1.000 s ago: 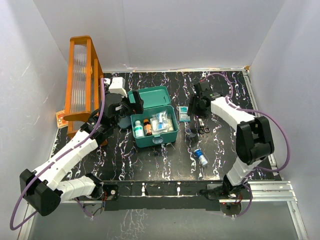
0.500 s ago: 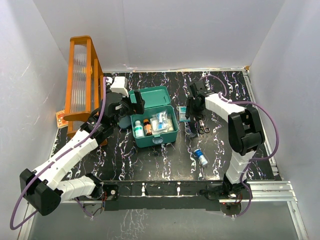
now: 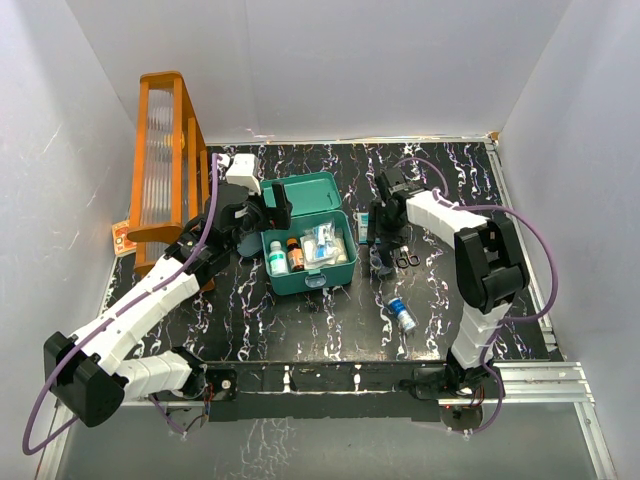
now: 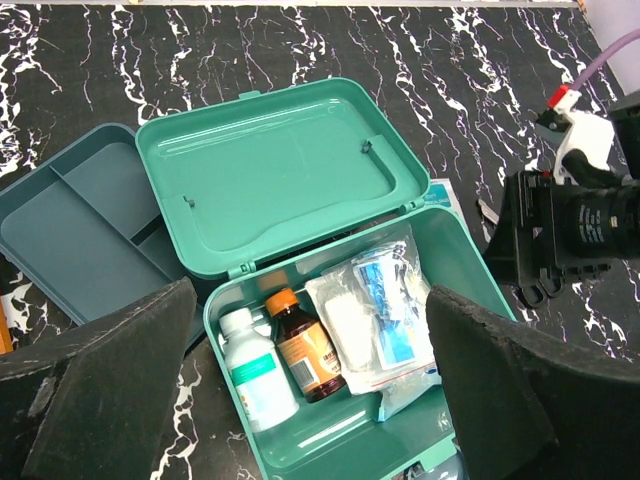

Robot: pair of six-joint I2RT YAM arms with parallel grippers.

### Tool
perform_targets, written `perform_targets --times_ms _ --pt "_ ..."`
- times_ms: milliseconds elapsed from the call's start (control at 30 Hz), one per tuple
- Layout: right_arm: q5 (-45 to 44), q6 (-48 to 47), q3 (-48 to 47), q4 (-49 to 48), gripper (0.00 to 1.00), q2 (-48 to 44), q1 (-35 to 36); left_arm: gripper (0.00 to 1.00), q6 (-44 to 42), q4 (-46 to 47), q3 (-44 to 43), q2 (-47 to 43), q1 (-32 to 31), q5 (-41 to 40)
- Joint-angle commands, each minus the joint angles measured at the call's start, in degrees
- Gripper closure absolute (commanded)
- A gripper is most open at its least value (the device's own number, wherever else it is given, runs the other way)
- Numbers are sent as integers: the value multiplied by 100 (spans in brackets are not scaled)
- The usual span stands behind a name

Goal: Organize the medicine kit

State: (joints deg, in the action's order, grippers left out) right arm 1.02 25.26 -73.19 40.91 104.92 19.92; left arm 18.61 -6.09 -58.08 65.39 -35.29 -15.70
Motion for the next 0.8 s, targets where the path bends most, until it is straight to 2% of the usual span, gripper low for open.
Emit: perform_targets --times_ms 0,200,500,567,667,767 --pt "-345 175 -751 -346 48 313 11 1 -15 46 -227 -34 37 20" --pt "-593 387 -1310 -434 48 927 19 1 -46 4 -256 -51 39 -64" --pt "-959 419 -1409 -158 52 1309 77 1 -94 -32 -247 -74 36 -169" --pt "-1016 410 -1413 -81 60 1385 85 1 -95 -24 -252 -65 37 -170" --pt "-1159 460 -1365 -17 79 1411 105 1 -103 -27 -255 -51 39 -179" --pt "-1305 518 -1288 -59 91 1354 101 1 -112 -24 -256 -53 39 -204"
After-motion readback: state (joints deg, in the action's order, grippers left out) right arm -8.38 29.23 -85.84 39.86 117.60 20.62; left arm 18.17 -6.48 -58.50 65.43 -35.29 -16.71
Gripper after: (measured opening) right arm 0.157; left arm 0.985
